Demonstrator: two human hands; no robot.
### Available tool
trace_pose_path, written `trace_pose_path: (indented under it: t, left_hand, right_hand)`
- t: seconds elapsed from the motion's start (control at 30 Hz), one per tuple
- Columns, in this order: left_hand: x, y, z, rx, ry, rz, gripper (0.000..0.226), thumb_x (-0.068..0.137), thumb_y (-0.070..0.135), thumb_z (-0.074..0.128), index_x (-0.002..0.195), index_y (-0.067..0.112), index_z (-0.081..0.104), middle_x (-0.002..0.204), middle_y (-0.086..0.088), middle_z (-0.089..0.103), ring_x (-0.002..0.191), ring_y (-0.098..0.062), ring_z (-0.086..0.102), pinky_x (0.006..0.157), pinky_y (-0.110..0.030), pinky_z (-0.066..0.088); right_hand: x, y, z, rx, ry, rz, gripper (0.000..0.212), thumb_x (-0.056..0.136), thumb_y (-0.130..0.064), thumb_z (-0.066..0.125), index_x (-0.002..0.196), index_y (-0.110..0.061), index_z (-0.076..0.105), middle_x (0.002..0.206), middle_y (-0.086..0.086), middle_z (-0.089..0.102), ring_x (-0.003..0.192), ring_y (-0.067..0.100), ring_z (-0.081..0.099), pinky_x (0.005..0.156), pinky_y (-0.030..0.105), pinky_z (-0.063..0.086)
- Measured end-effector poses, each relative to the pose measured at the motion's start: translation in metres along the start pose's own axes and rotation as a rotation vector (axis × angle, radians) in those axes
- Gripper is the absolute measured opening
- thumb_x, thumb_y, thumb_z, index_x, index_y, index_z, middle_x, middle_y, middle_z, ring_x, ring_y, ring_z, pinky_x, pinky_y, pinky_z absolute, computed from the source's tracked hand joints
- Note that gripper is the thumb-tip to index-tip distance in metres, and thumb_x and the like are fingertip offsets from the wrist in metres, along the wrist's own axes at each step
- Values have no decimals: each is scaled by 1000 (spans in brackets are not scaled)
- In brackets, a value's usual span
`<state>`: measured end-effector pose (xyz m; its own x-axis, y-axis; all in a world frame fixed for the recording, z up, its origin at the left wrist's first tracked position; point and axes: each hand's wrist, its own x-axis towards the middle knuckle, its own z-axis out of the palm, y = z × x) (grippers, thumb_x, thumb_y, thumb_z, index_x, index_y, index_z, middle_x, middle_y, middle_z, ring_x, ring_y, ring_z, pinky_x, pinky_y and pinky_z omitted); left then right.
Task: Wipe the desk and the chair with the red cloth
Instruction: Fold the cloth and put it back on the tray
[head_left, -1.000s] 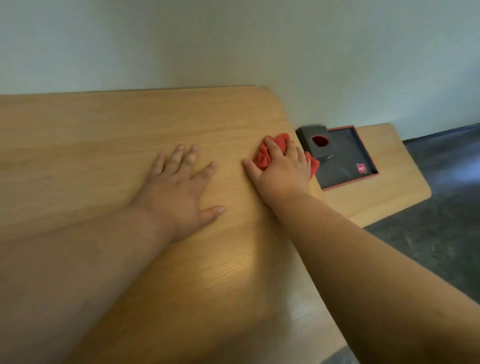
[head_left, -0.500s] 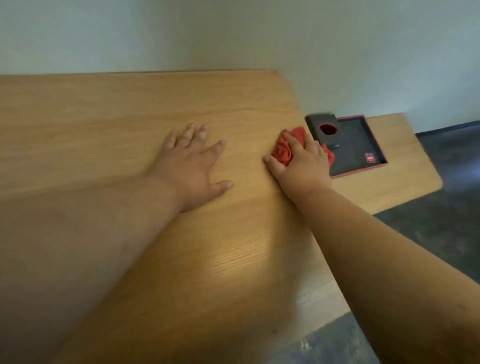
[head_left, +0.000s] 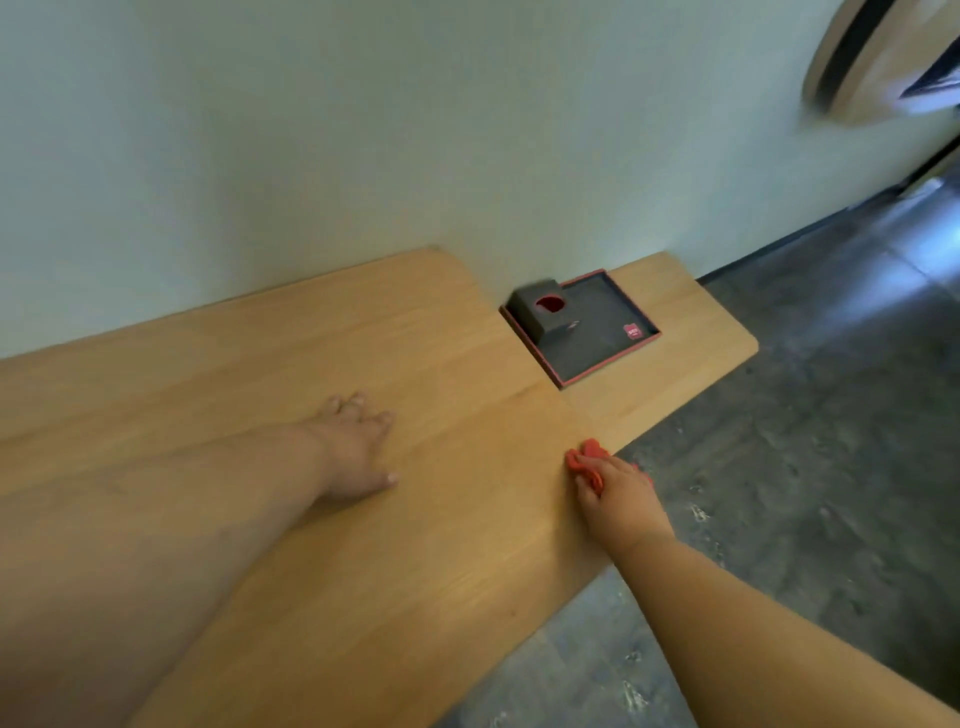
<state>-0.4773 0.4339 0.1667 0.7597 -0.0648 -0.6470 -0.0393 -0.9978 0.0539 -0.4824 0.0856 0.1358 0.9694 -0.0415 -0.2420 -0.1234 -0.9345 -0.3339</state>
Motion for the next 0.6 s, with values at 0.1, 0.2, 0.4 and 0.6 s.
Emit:
trace_pose_path:
  t: [0.1, 0.2, 0.4, 0.6]
  left_hand:
    - [-43, 15, 2, -121, -17, 92, 90, 92, 59, 49, 157, 22, -1, 164, -20, -3, 151, -31, 9, 121, -36, 17]
    - [-79, 36, -10, -389, 28, 125, 81, 96, 55, 47, 157, 18, 10, 163, -15, 18, 147, -28, 27, 117, -30, 25]
    - [-128, 83, -45, -1492, -209, 180, 63, 88, 66, 49, 136, 26, 49, 128, -3, 64, 107, -23, 68, 97, -43, 52]
    - [-150, 109, -65, -1737, -58, 200, 39, 87, 32, 71, 121, 17, 61, 107, -4, 74, 92, -19, 72, 65, -33, 60]
  right_hand:
    - [-9, -31, -33, 553, 89, 412, 33, 99, -40, 46, 120, -24, 66, 93, 1, 68, 86, 23, 66, 74, 36, 58]
    - [-29, -68, -55, 1455, 62, 540, 32, 102, -27, 51, 128, -9, 58, 114, 14, 69, 103, 29, 67, 81, 40, 57]
    - [-100, -131, -95, 1912, -194, 420, 42, 106, -31, 39, 130, -2, 58, 129, 25, 63, 123, 35, 58, 109, 51, 41]
    - [-135, -126, -137, 1851, -320, 275, 45, 104, -31, 40, 129, 1, 59, 125, 24, 66, 118, 34, 63, 102, 49, 47]
